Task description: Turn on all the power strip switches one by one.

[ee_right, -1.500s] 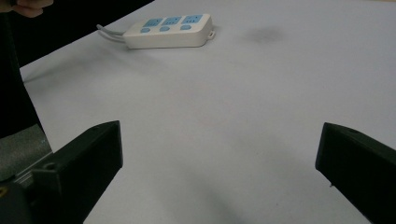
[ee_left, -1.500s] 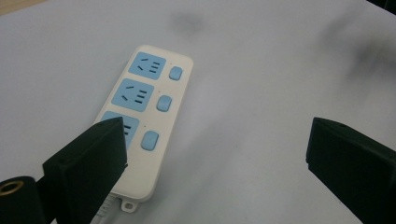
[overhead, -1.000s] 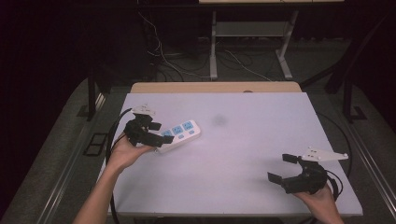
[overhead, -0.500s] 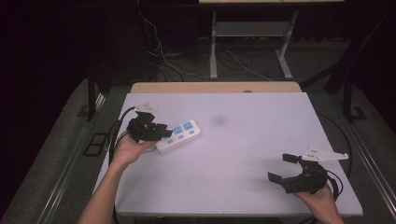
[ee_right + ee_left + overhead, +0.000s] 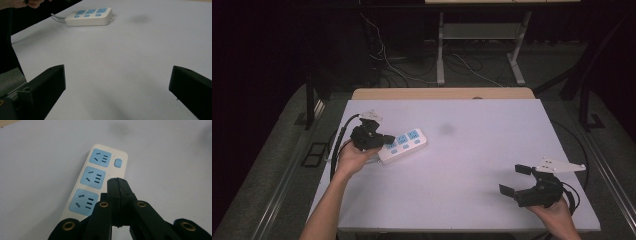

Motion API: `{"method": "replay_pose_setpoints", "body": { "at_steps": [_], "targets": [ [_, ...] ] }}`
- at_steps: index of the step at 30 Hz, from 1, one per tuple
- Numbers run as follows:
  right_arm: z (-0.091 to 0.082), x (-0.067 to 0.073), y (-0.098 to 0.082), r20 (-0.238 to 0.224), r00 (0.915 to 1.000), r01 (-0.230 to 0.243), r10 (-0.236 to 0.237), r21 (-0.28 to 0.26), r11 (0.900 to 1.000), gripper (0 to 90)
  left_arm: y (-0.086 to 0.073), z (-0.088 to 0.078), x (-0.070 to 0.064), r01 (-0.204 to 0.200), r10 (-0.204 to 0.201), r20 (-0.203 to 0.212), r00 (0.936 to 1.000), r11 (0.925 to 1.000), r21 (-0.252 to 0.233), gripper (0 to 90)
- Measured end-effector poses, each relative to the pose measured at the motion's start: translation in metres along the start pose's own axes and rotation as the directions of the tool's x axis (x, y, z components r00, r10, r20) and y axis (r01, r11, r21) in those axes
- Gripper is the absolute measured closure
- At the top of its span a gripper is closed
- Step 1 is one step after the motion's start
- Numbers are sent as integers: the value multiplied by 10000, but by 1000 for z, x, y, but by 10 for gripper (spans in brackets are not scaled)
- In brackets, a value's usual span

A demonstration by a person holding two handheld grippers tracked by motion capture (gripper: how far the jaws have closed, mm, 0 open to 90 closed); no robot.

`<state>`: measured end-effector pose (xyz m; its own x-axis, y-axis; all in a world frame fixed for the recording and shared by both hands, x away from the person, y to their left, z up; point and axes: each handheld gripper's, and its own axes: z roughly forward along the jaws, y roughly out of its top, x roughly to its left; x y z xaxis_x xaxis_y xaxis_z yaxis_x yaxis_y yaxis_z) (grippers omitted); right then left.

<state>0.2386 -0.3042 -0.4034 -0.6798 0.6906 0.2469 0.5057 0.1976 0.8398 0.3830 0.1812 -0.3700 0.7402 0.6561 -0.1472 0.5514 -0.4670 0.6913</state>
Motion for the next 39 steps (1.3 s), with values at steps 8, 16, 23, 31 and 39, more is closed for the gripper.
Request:
{"method": "replay_pose_setpoints", "body": {
  "at_steps": [8, 16, 23, 31, 39],
  "targets": [
    [0, 0, 0, -11, 10000, 12, -12, 16, 10000, 7, -1, 10, 1, -72, 69, 72, 10000, 9994, 333, 894],
    [0, 0, 0, -13, 10000, 40, -40, 27, 10000, 7, -4, 19, 3, -139, 135, 61, 9999, 9969, 774, 894],
    [-1, -1, -1, 14, 10000, 24, -24, 16, 10000, 7, -8, 25, 5, -101, 94, 77, 9999, 9955, 944, 894],
    [-1, -1, -1, 21, 10000, 44, -44, 36, 10000, 7, -16, 30, 9, 38, -45, 54, 10000, 9936, 1132, 894],
    [0, -1, -1, 26, 10000, 59, -60, 48, 10000, 7, -19, 33, 11, 124, -138, 130, 9998, 9947, 1017, 894]
  ]
}}
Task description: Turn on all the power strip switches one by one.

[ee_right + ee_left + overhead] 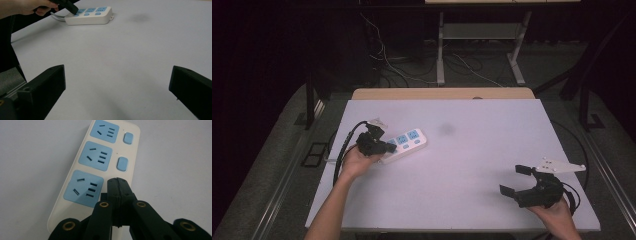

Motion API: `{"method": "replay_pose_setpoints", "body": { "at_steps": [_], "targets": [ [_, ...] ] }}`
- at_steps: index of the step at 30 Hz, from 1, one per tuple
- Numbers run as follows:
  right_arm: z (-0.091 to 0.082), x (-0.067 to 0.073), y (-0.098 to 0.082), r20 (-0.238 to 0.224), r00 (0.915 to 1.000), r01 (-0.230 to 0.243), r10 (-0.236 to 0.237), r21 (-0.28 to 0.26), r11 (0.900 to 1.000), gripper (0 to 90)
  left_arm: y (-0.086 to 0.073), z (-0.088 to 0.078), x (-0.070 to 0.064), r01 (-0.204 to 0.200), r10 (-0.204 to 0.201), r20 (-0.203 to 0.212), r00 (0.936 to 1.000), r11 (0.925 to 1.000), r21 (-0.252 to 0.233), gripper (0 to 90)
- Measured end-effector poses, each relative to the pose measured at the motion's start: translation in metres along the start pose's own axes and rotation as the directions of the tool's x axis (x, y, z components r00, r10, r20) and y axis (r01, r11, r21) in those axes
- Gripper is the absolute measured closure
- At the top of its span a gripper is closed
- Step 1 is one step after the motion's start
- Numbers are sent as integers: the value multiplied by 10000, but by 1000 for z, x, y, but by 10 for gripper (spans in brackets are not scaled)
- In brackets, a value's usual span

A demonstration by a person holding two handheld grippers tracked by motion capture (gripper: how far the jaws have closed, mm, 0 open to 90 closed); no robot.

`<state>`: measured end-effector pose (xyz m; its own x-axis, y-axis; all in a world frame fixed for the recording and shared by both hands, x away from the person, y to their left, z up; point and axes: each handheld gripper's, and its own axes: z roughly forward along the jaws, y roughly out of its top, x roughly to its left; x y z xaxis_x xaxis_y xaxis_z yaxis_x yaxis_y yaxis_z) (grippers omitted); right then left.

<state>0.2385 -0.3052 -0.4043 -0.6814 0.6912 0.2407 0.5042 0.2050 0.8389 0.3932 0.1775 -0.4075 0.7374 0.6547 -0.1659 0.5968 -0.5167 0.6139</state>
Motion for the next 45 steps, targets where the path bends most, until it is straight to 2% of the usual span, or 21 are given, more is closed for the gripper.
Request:
{"method": "replay_pose_setpoints", "body": {
  "at_steps": [6, 13, 18, 22, 26, 30, 36, 43, 45],
  "targets": [
    [-1, 0, 0, -14, 10000, -2, 2, -8, 10000, 7, -2, 1, 1, -40, 41, 66, 10000, 10000, -85, 896],
    [-3, 0, 0, 15, 10000, 42, -42, -64, 10000, 7, -9, 2, 7, 300, -285, 306, 9991, 9984, -486, 900],
    [-5, -1, 0, 76, 10000, 24, -24, -107, 9999, 7, -9, 2, 5, 246, -237, 200, 9995, 9985, -489, 900],
    [-5, -2, -1, 106, 9999, 15, -14, -100, 9999, 7, -8, 3, 2, 97, -97, 20, 10000, 9992, -377, 900],
    [-5, -2, -1, 116, 9999, 48, -47, -98, 9999, 7, -7, 4, 2, 127, -128, -33, 9999, 9996, -236, 900],
    [-6, -2, -1, 145, 9999, 57, -55, -120, 9999, 7, -5, 3, -2, -78, 75, -275, 9996, 9999, -122, 900],
    [-6, -3, -1, 156, 9999, 24, -22, -131, 9999, 7, -1, 4, -2, -97, 101, -325, 9994, 9999, 118, 900],
    [-6, -3, -1, 159, 9999, -5, 7, -132, 9999, 7, -2, 2, 0, 180, -180, -178, 9997, 9998, 16, 900],
    [-6, -3, -1, 152, 9999, -6, 8, -153, 9999, 7, -2, 1, 0, 105, -103, -218, 9997, 9999, 74, 899]
  ]
}}
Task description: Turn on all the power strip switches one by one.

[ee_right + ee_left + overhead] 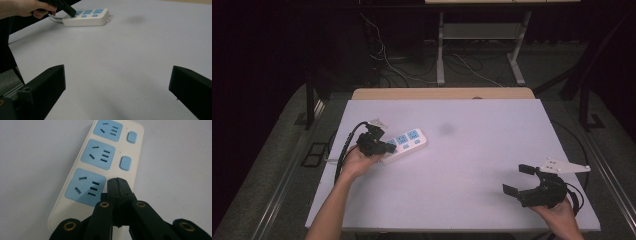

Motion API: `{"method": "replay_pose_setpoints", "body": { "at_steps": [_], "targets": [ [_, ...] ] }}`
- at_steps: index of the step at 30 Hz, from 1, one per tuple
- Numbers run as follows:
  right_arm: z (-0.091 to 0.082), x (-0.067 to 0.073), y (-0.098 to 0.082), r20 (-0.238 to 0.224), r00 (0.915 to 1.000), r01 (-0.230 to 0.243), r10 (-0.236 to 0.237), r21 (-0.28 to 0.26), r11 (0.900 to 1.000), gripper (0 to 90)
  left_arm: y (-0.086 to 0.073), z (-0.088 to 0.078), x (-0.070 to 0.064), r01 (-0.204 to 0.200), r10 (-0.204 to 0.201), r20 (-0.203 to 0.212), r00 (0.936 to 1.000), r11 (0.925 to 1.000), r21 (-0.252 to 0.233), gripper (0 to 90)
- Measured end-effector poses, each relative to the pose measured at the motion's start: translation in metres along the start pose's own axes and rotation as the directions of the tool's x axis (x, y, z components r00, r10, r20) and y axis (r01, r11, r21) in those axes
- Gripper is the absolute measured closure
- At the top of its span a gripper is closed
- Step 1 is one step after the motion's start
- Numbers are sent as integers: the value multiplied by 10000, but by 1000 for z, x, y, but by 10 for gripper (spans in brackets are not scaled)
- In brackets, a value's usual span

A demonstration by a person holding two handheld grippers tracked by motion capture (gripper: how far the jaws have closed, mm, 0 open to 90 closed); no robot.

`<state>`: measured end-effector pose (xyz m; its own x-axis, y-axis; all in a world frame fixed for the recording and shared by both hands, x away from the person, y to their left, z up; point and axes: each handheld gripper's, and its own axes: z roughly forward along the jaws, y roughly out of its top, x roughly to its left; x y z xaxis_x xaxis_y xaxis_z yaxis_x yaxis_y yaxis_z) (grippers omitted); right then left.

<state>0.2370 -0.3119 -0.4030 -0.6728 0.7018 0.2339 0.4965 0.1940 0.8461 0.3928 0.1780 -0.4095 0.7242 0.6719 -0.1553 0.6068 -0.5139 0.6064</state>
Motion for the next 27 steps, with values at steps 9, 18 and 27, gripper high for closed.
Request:
{"method": "replay_pose_setpoints", "body": {
  "at_steps": [9, 18, 27],
  "targets": [
    [0, -1, 0, 19, 10000, -34, 34, 13, 10000, 7, 4, -7, 2, 121, -117, 137, 9998, 9995, -288, 899],
    [-1, -1, 0, 27, 10000, -35, 35, -2, 10000, 7, 16, -11, -1, -196, 196, 10, 9998, 9996, -217, 899],
    [-2, -1, 0, 40, 10000, -27, 27, -37, 10000, 7, 27, -12, -4, -323, 324, 29, 9995, 9993, -162, 899]
  ]
}}
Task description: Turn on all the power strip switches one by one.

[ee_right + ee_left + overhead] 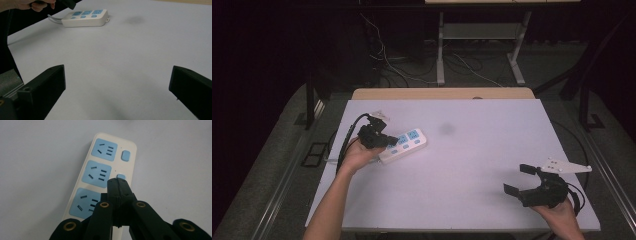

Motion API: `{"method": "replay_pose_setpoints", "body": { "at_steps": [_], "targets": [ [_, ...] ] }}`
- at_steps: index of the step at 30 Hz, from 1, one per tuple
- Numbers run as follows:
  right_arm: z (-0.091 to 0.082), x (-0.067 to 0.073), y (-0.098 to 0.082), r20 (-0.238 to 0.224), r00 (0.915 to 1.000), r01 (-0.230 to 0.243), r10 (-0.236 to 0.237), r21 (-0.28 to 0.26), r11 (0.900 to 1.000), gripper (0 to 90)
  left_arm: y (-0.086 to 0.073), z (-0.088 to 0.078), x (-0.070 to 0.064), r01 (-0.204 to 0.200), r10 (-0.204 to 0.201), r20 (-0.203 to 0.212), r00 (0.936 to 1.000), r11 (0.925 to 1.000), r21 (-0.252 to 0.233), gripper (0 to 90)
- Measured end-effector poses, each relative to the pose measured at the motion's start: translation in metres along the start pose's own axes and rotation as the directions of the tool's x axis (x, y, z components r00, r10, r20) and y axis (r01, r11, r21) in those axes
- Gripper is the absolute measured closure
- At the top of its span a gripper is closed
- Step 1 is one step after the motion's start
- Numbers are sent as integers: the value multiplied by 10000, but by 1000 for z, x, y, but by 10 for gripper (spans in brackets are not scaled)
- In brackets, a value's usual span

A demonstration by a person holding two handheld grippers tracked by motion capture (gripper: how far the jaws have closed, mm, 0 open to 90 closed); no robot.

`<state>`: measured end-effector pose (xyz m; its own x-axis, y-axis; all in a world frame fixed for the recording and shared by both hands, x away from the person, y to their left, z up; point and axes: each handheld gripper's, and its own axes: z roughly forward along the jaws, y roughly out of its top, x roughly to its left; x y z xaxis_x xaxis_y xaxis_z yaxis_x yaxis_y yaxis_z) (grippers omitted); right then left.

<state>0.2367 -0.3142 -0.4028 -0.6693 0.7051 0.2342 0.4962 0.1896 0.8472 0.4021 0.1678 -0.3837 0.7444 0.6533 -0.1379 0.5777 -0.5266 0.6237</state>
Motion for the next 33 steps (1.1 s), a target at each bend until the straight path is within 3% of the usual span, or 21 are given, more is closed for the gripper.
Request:
{"method": "replay_pose_setpoints", "body": {
  "at_steps": [17, 33],
  "targets": [
    [1, 0, 0, -40, 10000, -13, 13, 25, 10000, 7, 23, 4, -7, -349, 350, 95, 9993, 9994, -58, 898],
    [0, -1, 0, -51, 10000, -41, 41, 56, 10000, 7, 25, 20, -8, -401, 399, 193, 9990, 9991, 108, 898]
  ]
}}
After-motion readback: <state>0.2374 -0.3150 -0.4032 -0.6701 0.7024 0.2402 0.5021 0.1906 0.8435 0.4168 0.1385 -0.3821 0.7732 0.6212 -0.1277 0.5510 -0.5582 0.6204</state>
